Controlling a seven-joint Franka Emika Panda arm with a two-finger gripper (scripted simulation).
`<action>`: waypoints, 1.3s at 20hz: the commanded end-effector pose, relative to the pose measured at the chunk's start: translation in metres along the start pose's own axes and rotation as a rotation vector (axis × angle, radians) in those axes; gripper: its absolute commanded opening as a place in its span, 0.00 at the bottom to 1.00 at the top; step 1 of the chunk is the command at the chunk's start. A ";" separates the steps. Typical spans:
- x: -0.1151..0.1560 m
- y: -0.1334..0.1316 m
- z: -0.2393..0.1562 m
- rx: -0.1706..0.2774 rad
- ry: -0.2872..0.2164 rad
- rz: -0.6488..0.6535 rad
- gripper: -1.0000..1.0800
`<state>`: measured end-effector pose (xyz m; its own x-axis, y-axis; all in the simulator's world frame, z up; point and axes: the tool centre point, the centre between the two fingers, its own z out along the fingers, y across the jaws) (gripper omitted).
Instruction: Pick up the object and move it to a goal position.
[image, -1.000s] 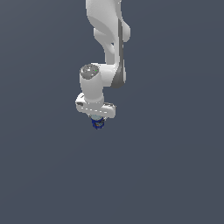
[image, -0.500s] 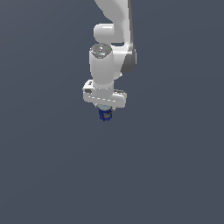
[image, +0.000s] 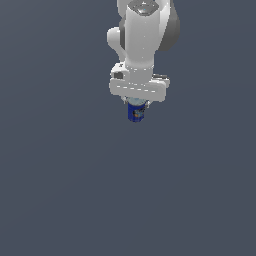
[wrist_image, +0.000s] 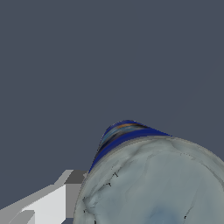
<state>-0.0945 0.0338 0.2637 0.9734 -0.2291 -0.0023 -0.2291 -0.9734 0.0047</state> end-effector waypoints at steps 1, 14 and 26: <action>-0.008 -0.016 -0.028 0.000 0.003 0.001 0.00; -0.044 -0.098 -0.158 0.002 0.003 0.000 0.00; -0.059 -0.143 -0.227 0.004 0.002 0.000 0.00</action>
<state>-0.1182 0.1839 0.4820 0.9736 -0.2281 -0.0029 -0.2281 -0.9736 0.0020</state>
